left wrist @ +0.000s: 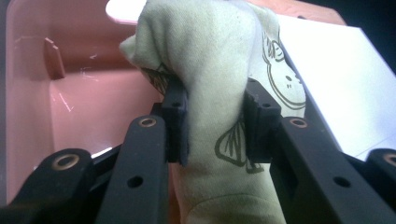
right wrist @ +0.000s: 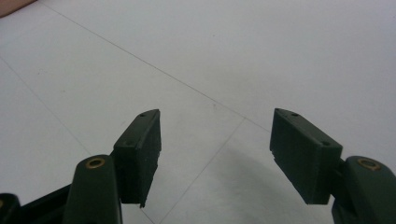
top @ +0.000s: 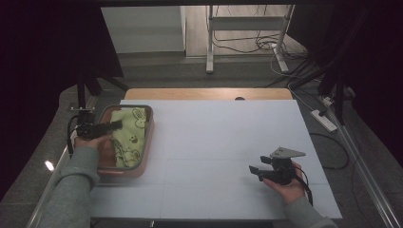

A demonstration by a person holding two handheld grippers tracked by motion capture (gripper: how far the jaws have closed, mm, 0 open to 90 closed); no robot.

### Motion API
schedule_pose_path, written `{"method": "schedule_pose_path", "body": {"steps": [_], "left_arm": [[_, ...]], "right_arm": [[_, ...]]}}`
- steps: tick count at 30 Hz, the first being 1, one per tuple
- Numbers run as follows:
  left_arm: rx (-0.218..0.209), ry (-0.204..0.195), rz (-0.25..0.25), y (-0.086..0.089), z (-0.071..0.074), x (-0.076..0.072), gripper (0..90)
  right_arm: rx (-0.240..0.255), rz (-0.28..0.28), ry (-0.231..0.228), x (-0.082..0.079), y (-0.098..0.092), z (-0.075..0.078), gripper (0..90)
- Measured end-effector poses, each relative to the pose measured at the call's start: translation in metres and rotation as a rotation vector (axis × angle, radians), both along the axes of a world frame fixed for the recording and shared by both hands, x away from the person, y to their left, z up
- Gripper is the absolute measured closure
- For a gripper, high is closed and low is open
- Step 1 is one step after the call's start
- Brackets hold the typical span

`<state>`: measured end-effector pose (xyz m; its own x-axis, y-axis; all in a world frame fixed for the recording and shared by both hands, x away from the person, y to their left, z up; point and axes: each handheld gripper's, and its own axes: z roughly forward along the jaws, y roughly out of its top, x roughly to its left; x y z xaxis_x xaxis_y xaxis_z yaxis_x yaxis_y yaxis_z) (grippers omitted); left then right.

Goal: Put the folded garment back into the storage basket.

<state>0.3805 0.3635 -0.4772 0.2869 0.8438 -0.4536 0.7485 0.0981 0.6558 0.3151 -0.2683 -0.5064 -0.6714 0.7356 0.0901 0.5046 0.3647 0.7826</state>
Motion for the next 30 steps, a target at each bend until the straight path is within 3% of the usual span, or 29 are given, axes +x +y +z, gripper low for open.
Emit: {"method": "schedule_pose_path", "body": {"steps": [6, 21, 26, 30], "left_arm": [[0.043, 0.016, 0.007, -0.003, 0.000, 0.004, 65.8], [0.081, 0.032, 0.030, -0.005, -0.003, 0.007, 61.1], [0.120, -0.003, 0.043, -0.008, 0.003, 0.004, 49.9], [0.136, -0.053, 0.061, -0.008, 0.010, 0.000, 43.1]], "right_arm": [[-0.001, 0.000, 0.000, 0.000, 0.000, 0.000, 35.0], [0.001, 0.000, -0.002, 0.000, 0.000, 0.000, 35.0], [0.001, 0.001, -0.002, 0.000, 0.000, 0.000, 34.9], [0.001, 0.001, -0.002, 0.000, 0.000, 0.000, 35.0]]}}
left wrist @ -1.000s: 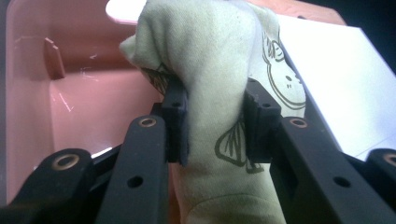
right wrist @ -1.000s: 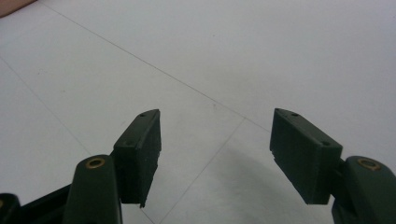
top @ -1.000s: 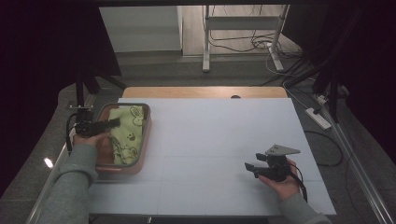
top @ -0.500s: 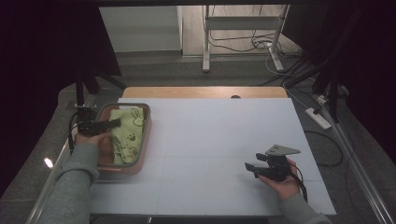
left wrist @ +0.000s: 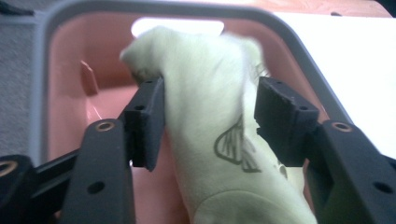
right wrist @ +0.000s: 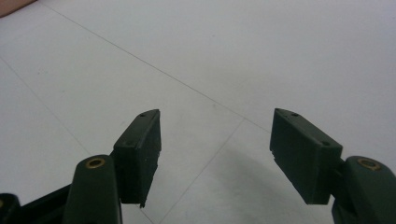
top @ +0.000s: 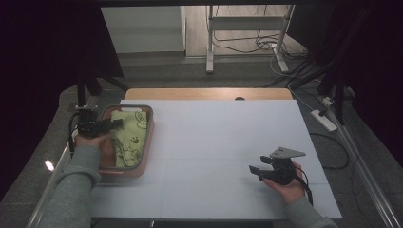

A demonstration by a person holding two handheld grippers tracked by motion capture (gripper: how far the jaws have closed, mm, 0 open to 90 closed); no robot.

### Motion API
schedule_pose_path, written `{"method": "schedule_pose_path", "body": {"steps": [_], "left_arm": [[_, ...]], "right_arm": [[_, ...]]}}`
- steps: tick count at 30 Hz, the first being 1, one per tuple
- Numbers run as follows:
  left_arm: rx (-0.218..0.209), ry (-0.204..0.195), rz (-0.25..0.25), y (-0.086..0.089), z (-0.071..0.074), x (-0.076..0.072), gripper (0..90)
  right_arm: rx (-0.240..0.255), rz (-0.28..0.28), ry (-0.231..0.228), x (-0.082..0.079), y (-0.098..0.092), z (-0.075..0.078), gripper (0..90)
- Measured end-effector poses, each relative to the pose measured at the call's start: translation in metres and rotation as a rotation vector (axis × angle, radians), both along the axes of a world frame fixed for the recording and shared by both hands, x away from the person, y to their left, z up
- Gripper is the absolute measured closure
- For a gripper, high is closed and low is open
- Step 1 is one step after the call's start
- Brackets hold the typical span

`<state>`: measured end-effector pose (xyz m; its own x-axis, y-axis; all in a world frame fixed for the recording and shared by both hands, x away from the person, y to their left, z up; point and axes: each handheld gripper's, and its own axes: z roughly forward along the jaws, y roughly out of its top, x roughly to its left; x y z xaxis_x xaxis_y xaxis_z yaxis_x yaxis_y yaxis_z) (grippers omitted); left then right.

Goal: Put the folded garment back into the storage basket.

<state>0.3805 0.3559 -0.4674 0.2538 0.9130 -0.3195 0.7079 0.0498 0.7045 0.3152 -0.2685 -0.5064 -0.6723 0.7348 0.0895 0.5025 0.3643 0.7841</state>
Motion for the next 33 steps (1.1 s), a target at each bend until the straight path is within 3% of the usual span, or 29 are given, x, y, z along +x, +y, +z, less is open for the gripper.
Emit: {"method": "schedule_pose_path", "body": {"steps": [7, 22, 33], "left_arm": [[-0.008, -0.067, -0.020, -0.002, 0.010, -0.010, 38.9], [-0.046, -0.170, -0.159, -0.035, 0.025, -0.042, 37.9], [-0.062, -0.203, -0.223, -0.056, 0.028, -0.064, 37.1]], "right_arm": [[0.001, 0.000, 0.000, 0.000, 0.000, 0.000, 34.9], [0.006, 0.006, 0.004, 0.001, -0.001, 0.000, 35.0], [0.013, 0.006, 0.003, 0.002, -0.002, 0.000, 34.6]]}}
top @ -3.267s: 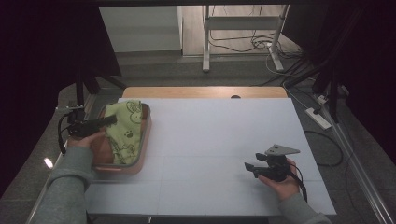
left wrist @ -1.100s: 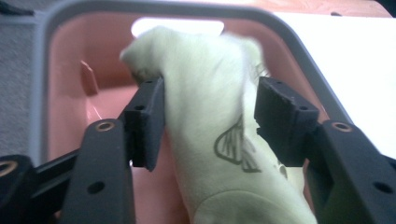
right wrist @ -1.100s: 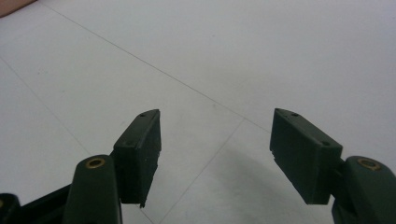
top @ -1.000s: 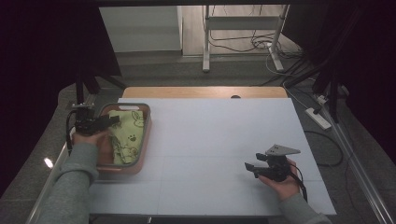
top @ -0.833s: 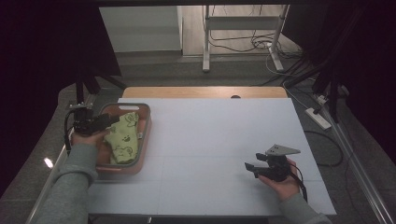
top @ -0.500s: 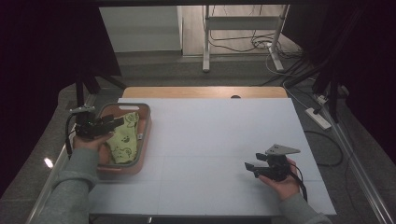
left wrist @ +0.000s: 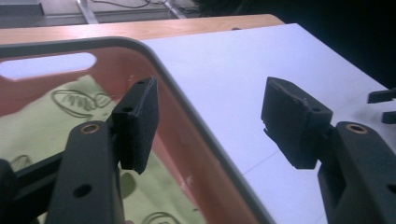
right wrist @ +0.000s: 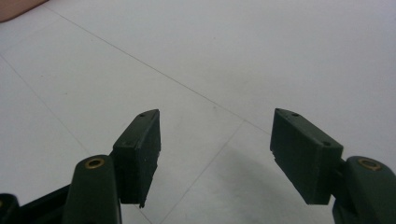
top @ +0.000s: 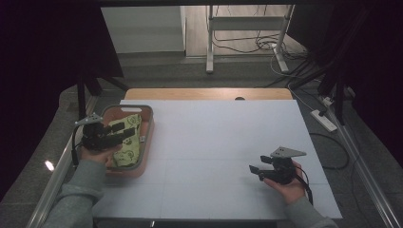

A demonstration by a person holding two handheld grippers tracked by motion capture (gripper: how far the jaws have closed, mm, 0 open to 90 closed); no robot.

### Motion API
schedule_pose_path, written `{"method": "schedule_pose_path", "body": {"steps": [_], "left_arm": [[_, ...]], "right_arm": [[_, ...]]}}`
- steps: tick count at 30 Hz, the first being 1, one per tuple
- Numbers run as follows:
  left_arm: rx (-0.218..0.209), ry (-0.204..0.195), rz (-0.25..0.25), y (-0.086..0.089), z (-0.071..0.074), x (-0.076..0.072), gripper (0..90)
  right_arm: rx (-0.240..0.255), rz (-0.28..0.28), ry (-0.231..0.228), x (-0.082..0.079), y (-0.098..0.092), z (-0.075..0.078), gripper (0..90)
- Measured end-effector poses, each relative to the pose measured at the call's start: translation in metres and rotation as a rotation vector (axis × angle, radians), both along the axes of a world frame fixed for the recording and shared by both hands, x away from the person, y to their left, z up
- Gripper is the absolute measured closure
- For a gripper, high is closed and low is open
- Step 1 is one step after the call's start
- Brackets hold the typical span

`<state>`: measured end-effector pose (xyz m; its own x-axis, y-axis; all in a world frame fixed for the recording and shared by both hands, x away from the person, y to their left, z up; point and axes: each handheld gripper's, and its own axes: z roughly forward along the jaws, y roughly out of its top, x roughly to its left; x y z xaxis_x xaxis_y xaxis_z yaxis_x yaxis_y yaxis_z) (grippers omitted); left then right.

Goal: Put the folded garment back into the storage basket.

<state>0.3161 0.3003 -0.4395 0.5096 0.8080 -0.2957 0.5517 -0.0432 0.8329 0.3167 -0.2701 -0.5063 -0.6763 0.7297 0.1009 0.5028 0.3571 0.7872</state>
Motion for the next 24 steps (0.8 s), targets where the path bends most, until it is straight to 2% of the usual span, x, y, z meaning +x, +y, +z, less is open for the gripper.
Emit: {"method": "schedule_pose_path", "body": {"steps": [14, 24], "left_arm": [[-0.024, -0.031, -0.092, -0.022, -0.001, -0.017, 36.0], [-0.046, -0.029, -0.132, -0.037, -0.015, -0.035, 36.0]], "right_arm": [[0.011, -0.005, 0.000, 0.001, 0.000, 0.002, 34.5], [0.021, -0.005, 0.000, 0.003, -0.002, 0.004, 34.0]]}}
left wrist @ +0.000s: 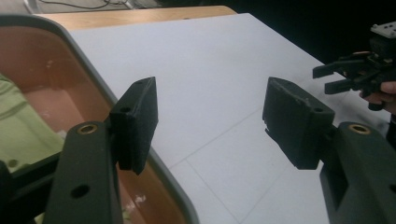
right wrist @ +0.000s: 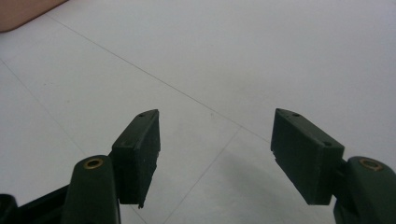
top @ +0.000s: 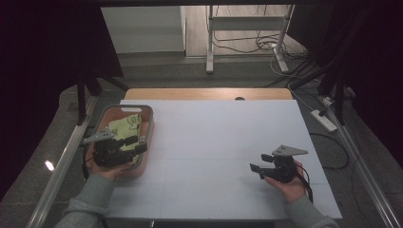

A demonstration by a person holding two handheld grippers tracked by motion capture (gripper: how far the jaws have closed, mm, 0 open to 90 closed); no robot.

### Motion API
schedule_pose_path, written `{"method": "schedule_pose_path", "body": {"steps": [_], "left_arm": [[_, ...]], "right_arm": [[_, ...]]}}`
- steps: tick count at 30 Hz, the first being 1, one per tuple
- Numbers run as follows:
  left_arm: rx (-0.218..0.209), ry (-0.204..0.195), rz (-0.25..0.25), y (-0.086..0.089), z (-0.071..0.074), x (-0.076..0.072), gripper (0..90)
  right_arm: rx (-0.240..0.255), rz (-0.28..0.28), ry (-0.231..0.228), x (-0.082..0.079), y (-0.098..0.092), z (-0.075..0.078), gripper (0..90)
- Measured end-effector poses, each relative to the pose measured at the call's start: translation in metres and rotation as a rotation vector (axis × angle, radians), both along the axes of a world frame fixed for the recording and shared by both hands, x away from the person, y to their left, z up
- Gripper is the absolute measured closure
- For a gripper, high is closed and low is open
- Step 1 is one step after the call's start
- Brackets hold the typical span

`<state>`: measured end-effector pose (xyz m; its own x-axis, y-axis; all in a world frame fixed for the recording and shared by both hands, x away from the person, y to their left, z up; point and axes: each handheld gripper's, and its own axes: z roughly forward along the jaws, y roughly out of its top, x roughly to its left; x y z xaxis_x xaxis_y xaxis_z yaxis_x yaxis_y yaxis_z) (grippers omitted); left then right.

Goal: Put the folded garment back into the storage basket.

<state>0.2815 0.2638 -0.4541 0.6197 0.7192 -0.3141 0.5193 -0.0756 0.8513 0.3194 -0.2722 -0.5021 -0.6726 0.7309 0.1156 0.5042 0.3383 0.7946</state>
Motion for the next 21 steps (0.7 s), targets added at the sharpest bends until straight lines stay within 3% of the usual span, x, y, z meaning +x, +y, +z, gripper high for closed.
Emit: {"method": "schedule_pose_path", "body": {"steps": [10, 16, 21], "left_arm": [[0.014, -0.019, -0.035, -0.013, -0.009, -0.018, 36.3], [0.022, -0.012, -0.089, -0.024, -0.014, -0.026, 36.2], [0.032, -0.006, -0.099, -0.028, -0.017, -0.029, 36.2]], "right_arm": [[0.007, -0.017, -0.005, 0.001, -0.007, 0.004, 33.7], [0.015, -0.036, -0.018, 0.002, -0.015, 0.009, 33.7], [0.021, -0.046, -0.026, 0.002, -0.022, 0.012, 33.7]]}}
